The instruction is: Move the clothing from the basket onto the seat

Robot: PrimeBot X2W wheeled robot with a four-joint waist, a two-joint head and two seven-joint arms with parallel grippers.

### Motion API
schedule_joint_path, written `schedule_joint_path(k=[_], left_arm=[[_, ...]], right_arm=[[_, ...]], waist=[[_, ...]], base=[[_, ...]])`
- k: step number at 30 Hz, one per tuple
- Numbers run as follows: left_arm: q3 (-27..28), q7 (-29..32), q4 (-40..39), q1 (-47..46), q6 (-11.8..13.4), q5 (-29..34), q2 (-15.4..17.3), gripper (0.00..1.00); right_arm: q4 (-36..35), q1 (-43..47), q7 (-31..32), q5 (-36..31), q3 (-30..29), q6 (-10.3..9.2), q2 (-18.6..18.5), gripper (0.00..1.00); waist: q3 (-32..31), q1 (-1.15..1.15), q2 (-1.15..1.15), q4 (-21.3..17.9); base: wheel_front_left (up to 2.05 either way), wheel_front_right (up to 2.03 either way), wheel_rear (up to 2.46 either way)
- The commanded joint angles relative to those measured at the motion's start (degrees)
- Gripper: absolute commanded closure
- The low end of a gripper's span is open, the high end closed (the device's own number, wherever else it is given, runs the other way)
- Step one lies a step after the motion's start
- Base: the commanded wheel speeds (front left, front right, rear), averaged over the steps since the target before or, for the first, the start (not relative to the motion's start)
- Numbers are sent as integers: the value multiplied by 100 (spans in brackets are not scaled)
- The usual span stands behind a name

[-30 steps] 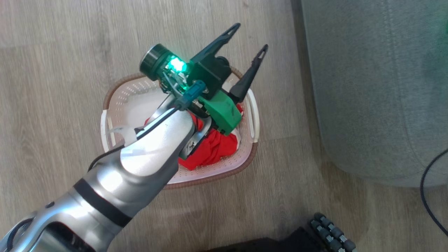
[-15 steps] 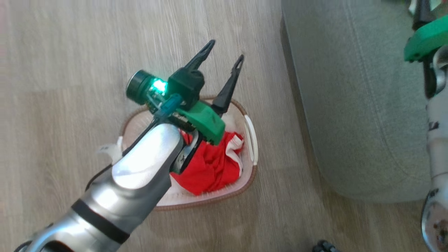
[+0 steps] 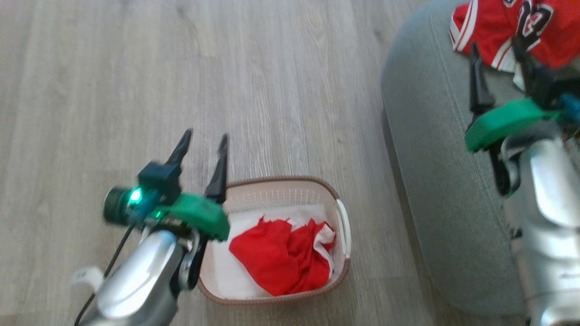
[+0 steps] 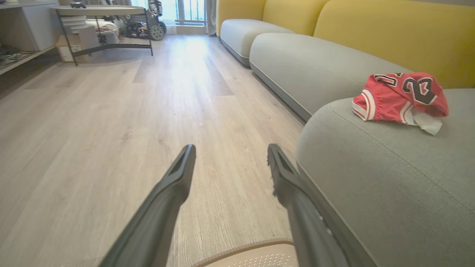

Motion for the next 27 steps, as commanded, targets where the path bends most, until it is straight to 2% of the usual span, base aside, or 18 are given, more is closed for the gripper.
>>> schedule_joint_path(k=[1, 8, 15, 19, 27], left_arm=[[363, -54, -280, 44, 70, 51, 185, 0], [1154, -55, -830, 1216, 297, 225, 317, 0], [1712, -55, -1295, 2164, 377, 403, 270, 0], [2065, -55, -1498, 2629, 311, 526, 161, 0], [2444, -55, -1578, 3075, 1, 852, -147, 0]], right_arm=[[-301, 103, -53, 95, 123, -2, 85, 0], [-987, 1041, -53, 196, 106, -2, 380, 0], [-1562, 1800, -53, 142, 55, -2, 555, 0], [-1809, 2261, -53, 404, 190, -2, 572, 0], [-2301, 3025, -53, 758, 505, -2, 575, 0]], waist=[[-286, 1, 0, 171], [-681, 1, 0, 241], [-911, 1, 0, 252], [-1015, 1, 0, 276], [-1125, 1, 0, 342]], base=[[0, 0, 0], [0, 0, 0], [0, 0, 0], [0, 0, 0], [0, 0, 0]])
